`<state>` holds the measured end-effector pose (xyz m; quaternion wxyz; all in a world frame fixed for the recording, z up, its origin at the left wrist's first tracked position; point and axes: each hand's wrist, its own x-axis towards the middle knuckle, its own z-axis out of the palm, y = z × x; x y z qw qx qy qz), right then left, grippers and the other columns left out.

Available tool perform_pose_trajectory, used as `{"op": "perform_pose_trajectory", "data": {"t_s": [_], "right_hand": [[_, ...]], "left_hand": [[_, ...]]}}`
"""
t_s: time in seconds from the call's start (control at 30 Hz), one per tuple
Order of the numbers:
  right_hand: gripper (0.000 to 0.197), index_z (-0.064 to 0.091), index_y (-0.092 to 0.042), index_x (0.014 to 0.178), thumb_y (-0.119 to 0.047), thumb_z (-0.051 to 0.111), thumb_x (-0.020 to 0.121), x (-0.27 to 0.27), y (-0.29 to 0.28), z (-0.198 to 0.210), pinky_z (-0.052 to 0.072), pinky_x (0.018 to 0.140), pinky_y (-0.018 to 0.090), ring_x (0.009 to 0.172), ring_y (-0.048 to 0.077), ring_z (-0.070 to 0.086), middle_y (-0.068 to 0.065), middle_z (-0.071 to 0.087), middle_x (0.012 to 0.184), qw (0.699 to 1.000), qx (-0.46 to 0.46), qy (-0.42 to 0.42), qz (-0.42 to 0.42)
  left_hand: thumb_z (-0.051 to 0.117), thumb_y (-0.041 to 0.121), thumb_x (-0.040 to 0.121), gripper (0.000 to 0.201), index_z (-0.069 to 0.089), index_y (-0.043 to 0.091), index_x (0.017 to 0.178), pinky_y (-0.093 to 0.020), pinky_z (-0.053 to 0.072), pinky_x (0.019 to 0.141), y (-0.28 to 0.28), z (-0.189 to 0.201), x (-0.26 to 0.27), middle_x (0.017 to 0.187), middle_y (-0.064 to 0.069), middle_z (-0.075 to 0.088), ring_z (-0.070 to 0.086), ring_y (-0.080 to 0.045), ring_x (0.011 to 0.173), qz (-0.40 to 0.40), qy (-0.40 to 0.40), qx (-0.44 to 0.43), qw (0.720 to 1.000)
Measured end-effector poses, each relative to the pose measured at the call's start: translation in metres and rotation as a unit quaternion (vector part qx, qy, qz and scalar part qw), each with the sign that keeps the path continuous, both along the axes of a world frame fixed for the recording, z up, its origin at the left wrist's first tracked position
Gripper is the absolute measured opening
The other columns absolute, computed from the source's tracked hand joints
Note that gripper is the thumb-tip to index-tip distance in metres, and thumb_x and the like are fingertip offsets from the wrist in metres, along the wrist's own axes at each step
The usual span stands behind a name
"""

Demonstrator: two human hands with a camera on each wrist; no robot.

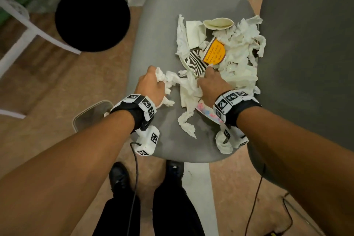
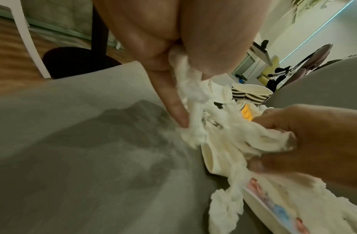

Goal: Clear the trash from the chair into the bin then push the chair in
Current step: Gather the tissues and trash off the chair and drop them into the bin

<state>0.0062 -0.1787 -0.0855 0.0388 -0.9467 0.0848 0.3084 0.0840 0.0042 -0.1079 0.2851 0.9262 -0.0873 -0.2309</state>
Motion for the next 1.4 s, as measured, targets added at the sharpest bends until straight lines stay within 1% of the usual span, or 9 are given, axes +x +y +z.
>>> {"op": "perform_pose_trajectory", "data": {"t_s": [0.17,0.3,0.4,0.6,0.7,0.77,0.9,1.1,1.4], "right_hand": [[0.04,0.04,-0.007,0.13,0.004,0.047,0.092,0.003,0.003,0.01,0.044,0.076,0.042,0.103,0.041,0.06,0.022,0.058,0.116,0.986,0.079,-0.11,-0.099],[0.041,0.047,-0.013,0.135,-0.022,0.048,0.096,0.008,0.013,0.023,0.044,0.087,0.041,0.104,0.04,0.055,0.022,0.052,0.12,0.959,0.155,-0.185,-0.147],[0.047,0.058,-0.005,0.119,-0.044,0.057,0.092,0.015,0.022,0.025,0.043,0.092,0.038,0.105,0.033,0.051,0.019,0.047,0.123,0.959,0.139,-0.176,-0.173],[0.034,0.052,-0.015,0.123,-0.012,0.055,0.089,0.029,0.047,0.022,0.055,0.089,0.046,0.101,0.034,0.063,0.016,0.058,0.114,0.932,0.197,-0.205,-0.224],[0.04,0.05,-0.028,0.129,-0.018,0.048,0.09,0.032,0.064,0.022,0.049,0.081,0.034,0.092,0.032,0.059,0.012,0.062,0.101,0.923,0.22,-0.209,-0.237],[0.03,0.067,-0.018,0.098,-0.035,0.043,0.089,0.035,0.075,0.023,0.042,0.074,0.031,0.087,0.034,0.059,0.008,0.066,0.083,0.932,0.194,-0.22,-0.213],[0.064,0.043,-0.015,0.053,-0.064,0.037,0.094,0.044,0.106,0.024,0.033,0.057,0.036,0.061,0.026,0.053,0.003,0.052,0.054,0.933,0.174,-0.205,-0.237],[0.031,0.064,-0.021,0.12,-0.018,0.045,0.096,0.055,0.16,-0.011,0.052,0.085,0.03,0.092,0.025,0.068,0.006,0.074,0.101,0.932,0.234,-0.177,-0.211],[0.05,0.062,-0.004,0.061,-0.04,0.042,0.09,0.087,0.283,-0.046,0.051,0.062,0.032,0.061,0.027,0.061,0.008,0.066,0.062,0.9,0.305,-0.116,-0.291]], "left_hand": [[0.052,0.022,0.087,0.009,0.046,0.018,0.093,-0.029,0.039,0.058,0.014,0.003,-0.009,0.081,-0.005,0.061,0.058,-0.029,0.07,0.012,-0.009,-0.042,0.999],[0.07,0.034,0.077,0.042,0.05,0.017,0.11,-0.029,0.048,0.069,0.026,0.003,-0.01,0.096,0.0,0.063,0.061,-0.023,0.083,0.002,0.011,-0.047,0.999],[0.058,0.019,0.085,0.019,0.048,0.015,0.101,-0.033,0.053,0.069,0.038,0.001,-0.007,0.096,-0.007,0.064,0.065,-0.03,0.081,0.014,0.005,-0.045,0.999],[0.053,0.023,0.09,0.011,0.05,0.02,0.1,-0.038,0.053,0.044,0.052,0.008,-0.009,0.086,-0.009,0.069,0.066,-0.027,0.053,0.073,0.057,-0.131,0.987],[0.06,0.03,0.085,0.016,0.063,0.014,0.084,-0.037,0.054,0.059,0.062,0.013,-0.008,0.072,-0.003,0.069,0.066,-0.026,0.064,0.101,0.013,-0.132,0.986],[0.065,0.046,0.083,0.036,0.061,0.013,0.068,-0.032,0.05,0.058,0.073,0.015,-0.009,0.063,0.001,0.067,0.064,-0.023,0.062,0.115,0.002,-0.132,0.985],[0.061,0.052,0.088,0.053,0.047,0.014,0.054,-0.031,0.04,0.057,0.092,0.008,-0.004,0.064,-0.008,0.066,0.059,-0.032,0.064,0.113,-0.018,-0.081,0.99],[0.053,0.037,0.098,0.046,0.06,0.009,0.062,-0.03,0.034,0.057,0.14,-0.005,0.002,0.071,-0.019,0.069,0.062,-0.038,0.067,0.131,-0.046,-0.067,0.988],[0.047,0.046,0.099,0.045,0.055,0.015,0.067,-0.031,0.033,0.052,0.244,-0.051,0.004,0.062,-0.002,0.055,0.05,-0.021,0.057,0.159,0.02,-0.021,0.987]]}}
